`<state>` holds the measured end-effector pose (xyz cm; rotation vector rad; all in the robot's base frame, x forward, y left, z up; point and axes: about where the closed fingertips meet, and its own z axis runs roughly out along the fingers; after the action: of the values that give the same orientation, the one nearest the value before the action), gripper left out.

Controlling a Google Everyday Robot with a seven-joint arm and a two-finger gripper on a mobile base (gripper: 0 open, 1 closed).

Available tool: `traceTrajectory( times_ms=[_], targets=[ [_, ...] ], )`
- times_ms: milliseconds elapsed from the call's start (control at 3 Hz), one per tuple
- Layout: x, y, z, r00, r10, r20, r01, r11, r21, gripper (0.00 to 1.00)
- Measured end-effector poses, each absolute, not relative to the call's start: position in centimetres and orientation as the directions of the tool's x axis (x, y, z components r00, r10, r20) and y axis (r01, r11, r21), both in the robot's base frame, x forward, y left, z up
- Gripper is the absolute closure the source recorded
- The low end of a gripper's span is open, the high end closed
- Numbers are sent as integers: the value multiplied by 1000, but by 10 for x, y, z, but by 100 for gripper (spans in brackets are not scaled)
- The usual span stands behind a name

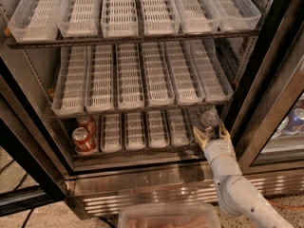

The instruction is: Pick water bottle from bottom shelf of fridge

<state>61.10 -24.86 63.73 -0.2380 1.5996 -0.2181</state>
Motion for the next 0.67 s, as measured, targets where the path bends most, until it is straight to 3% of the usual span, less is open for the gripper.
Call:
traceTrajectory(
  times_ms=[667],
  targets=[
    [619,-246,634,-36,-303,-952,-11,953,-302,30]
  ],
)
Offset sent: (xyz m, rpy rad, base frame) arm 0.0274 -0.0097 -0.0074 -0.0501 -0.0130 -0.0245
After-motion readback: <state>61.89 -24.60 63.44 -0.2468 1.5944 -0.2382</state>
